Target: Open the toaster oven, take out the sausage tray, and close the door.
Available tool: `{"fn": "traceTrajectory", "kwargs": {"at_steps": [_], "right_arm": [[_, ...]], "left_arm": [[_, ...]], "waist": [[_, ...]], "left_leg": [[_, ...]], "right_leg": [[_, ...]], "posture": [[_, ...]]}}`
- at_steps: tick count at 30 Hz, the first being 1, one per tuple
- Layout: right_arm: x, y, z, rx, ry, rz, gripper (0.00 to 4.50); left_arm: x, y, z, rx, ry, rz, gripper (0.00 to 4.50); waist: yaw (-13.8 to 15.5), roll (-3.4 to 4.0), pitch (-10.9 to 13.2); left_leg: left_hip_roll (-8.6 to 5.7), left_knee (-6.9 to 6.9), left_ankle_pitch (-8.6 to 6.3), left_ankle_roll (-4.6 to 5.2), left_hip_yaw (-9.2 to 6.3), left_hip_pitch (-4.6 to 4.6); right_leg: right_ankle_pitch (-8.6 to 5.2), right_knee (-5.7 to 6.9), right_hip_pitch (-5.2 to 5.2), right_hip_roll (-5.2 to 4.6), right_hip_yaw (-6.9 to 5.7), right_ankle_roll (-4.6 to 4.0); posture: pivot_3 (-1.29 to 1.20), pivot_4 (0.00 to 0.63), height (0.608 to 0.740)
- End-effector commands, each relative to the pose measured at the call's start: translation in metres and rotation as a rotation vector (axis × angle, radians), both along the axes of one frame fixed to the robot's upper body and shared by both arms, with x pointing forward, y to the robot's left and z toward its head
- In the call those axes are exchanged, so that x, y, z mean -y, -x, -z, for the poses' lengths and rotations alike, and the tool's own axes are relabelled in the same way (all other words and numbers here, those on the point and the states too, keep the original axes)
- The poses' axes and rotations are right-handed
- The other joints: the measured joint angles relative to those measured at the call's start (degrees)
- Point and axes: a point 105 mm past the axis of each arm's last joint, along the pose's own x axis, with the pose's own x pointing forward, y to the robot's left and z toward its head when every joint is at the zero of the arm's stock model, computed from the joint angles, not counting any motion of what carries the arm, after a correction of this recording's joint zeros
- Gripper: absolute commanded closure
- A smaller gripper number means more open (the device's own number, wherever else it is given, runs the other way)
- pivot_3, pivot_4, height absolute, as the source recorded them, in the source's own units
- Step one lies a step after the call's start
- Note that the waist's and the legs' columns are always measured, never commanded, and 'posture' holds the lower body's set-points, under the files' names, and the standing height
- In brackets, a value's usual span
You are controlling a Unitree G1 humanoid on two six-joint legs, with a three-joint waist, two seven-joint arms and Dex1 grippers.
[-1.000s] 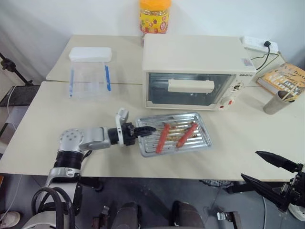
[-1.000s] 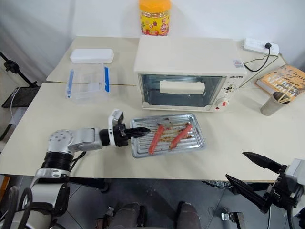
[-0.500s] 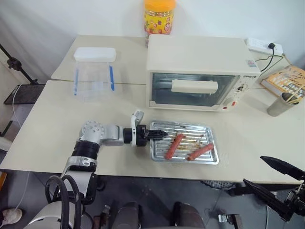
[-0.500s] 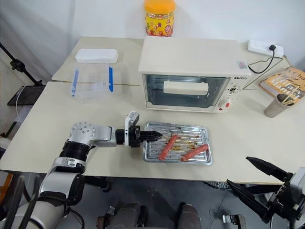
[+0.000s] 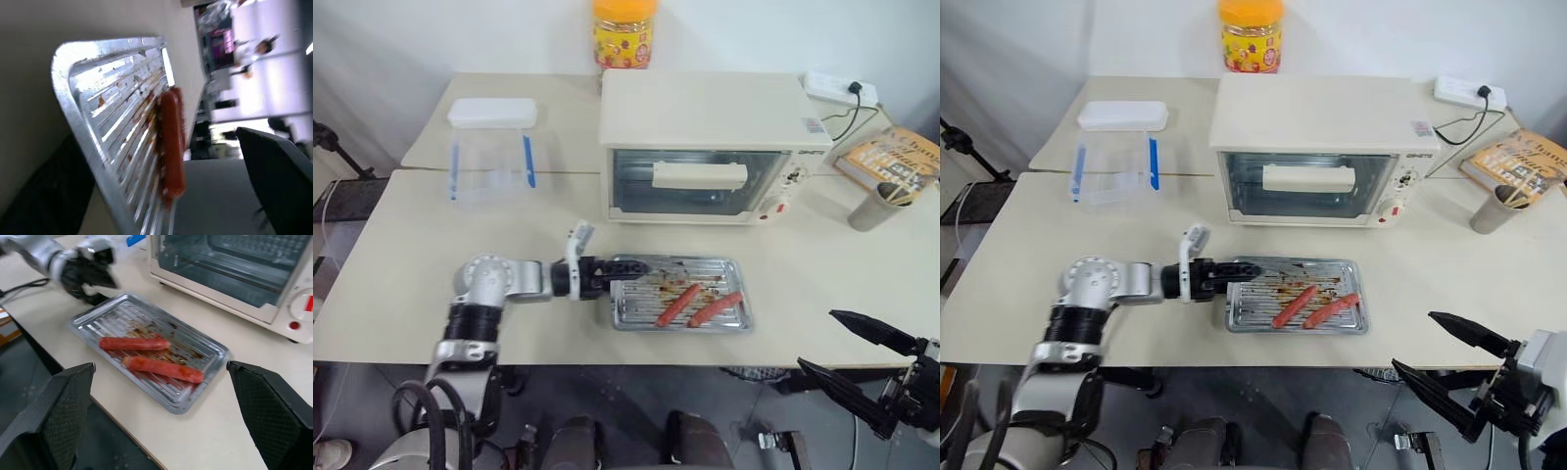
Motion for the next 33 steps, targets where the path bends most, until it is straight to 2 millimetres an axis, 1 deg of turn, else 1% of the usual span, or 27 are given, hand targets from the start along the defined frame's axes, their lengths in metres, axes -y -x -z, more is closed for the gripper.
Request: {"fn": "traceTrajectory", "kwargs": {"at_steps": [1, 6, 9, 11, 14, 15, 17, 18, 20, 24, 27, 32, 33], "right_arm": [[0.0, -0.007, -0.001, 0.027, 0.004, -0.03, 0.0], [0.0, -0.018, 0.005, 0.035, -0.009, -0.062, 0.0], [-0.001, -0.026, 0.008, 0.043, -0.014, -0.088, 0.0], [-0.002, -0.03, 0.009, 0.047, -0.013, -0.108, 0.0], [-0.002, -0.034, 0.01, 0.056, -0.007, -0.131, 0.0], [0.001, -0.035, 0.01, 0.058, -0.001, -0.14, 0.0], [0.006, -0.037, 0.007, 0.094, 0.027, -0.162, 0.0], [0.008, -0.036, 0.006, 0.092, 0.033, -0.17, 0.0], [0.01, -0.032, 0.007, 0.086, 0.048, -0.182, 0.0], [0.016, -0.022, 0.01, 0.072, 0.081, -0.194, 0.0], [0.018, -0.023, 0.014, 0.06, 0.08, -0.194, 0.0], [0.013, -0.026, 0.017, 0.065, 0.08, -0.223, 0.0], [0.012, -0.028, 0.017, 0.068, 0.076, -0.225, 0.0]], "left_arm": [[-0.012, 0.009, -0.005, 0.185, -0.064, 0.031, 0.03], [-0.039, 0.02, -0.013, 0.521, -0.085, 0.041, 0.03], [-0.069, 0.03, -0.008, 0.731, -0.195, 0.076, 0.03], [-0.083, 0.03, -0.007, 0.862, -0.27, 0.079, 0.03], [-0.091, 0.028, -0.016, 0.959, -0.284, 0.038, 0.03], [-0.102, 0.029, -0.024, 1.037, -0.325, 0.015, 0.03], [-0.12, 0.039, -0.031, 1.099, -0.375, 0.039, 0.03], [-0.129, 0.043, -0.03, 1.118, -0.399, 0.047, 0.03], [-0.138, 0.05, -0.029, 1.125, -0.416, 0.049, 0.03], [-0.143, 0.064, -0.036, 1.119, -0.368, 0.047, 0.03], [-0.14, 0.063, -0.032, 1.116, -0.368, 0.038, 0.03], [-0.134, 0.06, -0.029, 1.118, -0.345, 0.018, 0.03], [-0.126, 0.062, -0.027, 1.108, -0.314, 0.025, 0.03]], "waist": [[0.06, 0.0, 0.0], [0.23, 0.0, 0.0], [0.13, -0.01, 0.01], [0.07, 0.0, 0.01], [0.41, 0.02, 0.01], [0.37, 0.01, 0.02], [0.09, 0.01, 0.02], [0.03, 0.01, 0.02], [0.01, 0.03, 0.01], [0.11, 0.02, 0.03], [0.19, -0.02, 0.04], [0.04, 0.02, 0.02], [0.04, 0.02, 0.02]], "left_leg": [[0.0, -0.01, 0.0, 0.0, 0.05, -0.03], [0.0, 0.01, -0.01, 0.01, 0.17, -0.06], [0.07, 0.0, -0.05, -0.01, 0.26, -0.11], [0.11, -0.01, -0.07, -0.02, 0.3, -0.1], [0.36, 0.0, -0.1, 0.03, 0.32, -0.11], [0.37, 0.03, -0.11, 0.05, 0.33, -0.11], [0.41, 0.04, -0.15, 0.13, 0.44, -0.1], [0.43, 0.04, -0.17, 0.15, 0.44, -0.1], [0.44, -0.01, -0.2, 0.16, 0.5, -0.09], [0.45, 0.01, -0.25, 0.24, 0.64, -0.06], [0.49, 0.08, -0.26, 0.26, 0.61, -0.05], [0.51, 0.08, -0.28, 0.21, 0.64, 0.03], [0.52, 0.06, -0.28, 0.21, 0.64, 0.02]], "right_leg": [[0.0, 0.02, -0.06, 0.01, 0.05, 0.0], [0.0, 0.0, -0.14, -0.01, 0.17, 0.0], [-0.01, -0.01, -0.25, -0.01, 0.21, -0.02], [-0.02, -0.02, -0.27, 0.0, 0.22, -0.03], [-0.02, -0.01, -0.29, -0.04, 0.21, -0.05], [-0.02, 0.0, -0.27, -0.05, 0.22, -0.04], [0.02, 0.0, -0.29, -0.06, 0.24, -0.03], [0.02, -0.01, -0.3, -0.05, 0.21, -0.03], [0.01, -0.02, -0.33, 0.0, 0.17, -0.05], [0.01, -0.03, -0.34, 0.0, 0.14, -0.05], [0.05, -0.02, -0.27, -0.03, 0.17, 0.01], [0.11, 0.03, -0.29, -0.05, 0.23, -0.01], [0.11, 0.03, -0.3, -0.02, 0.22, -0.02]], "posture": [[0.0, 0.15, 0.74], [0.0, 0.15, 0.74], [0.0, 0.15, 0.74], [0.0, 0.15, 0.74], [0.0, 0.15, 0.74], [0.0, 0.15, 0.74], [0.0, 0.15, 0.74], [0.0, 0.15, 0.74], [0.0, 0.15, 0.74], [0.0, 0.15, 0.74], [0.0, 0.15, 0.74], [0.0, 0.15, 0.74], [0.0, 0.15, 0.74]]}}
